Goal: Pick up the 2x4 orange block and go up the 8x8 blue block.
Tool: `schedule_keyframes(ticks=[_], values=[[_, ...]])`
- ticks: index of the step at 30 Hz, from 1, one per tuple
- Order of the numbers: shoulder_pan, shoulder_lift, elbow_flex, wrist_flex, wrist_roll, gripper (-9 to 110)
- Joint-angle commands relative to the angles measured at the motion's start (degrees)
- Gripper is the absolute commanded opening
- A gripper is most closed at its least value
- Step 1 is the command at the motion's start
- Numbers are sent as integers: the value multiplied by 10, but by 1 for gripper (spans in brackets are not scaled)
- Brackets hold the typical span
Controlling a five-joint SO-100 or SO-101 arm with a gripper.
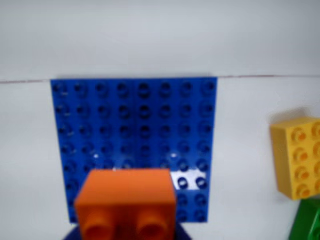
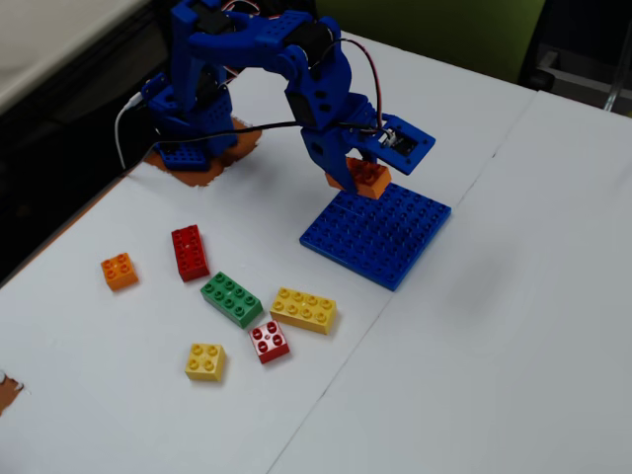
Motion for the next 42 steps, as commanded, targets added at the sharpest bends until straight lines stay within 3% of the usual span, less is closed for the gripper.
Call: schedule_keyframes(ticks=[1,42], values=[[1,5,-3,16,3,4],[0,-33,-33,-60,52,3]])
